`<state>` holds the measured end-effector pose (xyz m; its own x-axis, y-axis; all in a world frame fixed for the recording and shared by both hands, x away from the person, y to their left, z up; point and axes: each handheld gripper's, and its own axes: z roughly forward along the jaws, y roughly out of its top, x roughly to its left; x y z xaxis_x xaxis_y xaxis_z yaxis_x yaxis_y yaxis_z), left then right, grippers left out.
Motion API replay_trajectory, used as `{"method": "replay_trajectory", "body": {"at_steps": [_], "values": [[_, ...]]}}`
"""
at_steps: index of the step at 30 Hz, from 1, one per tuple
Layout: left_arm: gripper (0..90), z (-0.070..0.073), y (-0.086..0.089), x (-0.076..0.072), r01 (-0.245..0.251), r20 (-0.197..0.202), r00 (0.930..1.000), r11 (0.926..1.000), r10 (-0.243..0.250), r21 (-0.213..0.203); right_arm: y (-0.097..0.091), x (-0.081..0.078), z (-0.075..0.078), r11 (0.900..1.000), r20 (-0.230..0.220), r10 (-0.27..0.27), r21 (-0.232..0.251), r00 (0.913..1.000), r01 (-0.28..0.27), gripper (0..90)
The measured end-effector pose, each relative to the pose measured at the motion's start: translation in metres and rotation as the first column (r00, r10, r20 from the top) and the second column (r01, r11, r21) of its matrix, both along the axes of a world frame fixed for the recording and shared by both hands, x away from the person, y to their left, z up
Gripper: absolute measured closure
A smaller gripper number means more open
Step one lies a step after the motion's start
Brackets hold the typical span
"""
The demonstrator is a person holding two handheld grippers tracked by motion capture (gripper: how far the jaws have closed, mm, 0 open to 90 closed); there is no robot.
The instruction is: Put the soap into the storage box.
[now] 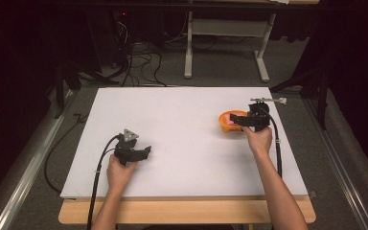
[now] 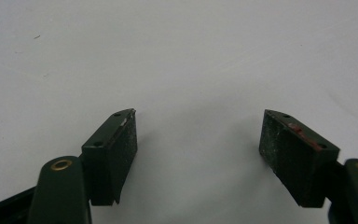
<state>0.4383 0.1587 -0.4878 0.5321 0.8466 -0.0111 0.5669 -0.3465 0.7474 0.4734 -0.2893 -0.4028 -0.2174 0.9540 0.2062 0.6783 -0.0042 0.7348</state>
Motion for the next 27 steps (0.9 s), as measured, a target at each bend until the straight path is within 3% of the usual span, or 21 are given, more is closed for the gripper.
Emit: {"method": "replay_trajectory", "body": {"at_steps": [9,27], "values": [[28.1,0.0,0.0,0.0,0.0,0.0,1.0,1.0,0.0,0.0,-0.011,-0.021,0.01,0.9997,0.065,0.021,0.007,0.9977,-0.022,20.6],[28.1,0.0,0.0,0.0,0.0,0.0,1.0,1.0,0.0,0.0,-0.026,-0.053,0.013,0.9983,0.119,0.028,0.046,0.9925,-0.034,20.9]]}}
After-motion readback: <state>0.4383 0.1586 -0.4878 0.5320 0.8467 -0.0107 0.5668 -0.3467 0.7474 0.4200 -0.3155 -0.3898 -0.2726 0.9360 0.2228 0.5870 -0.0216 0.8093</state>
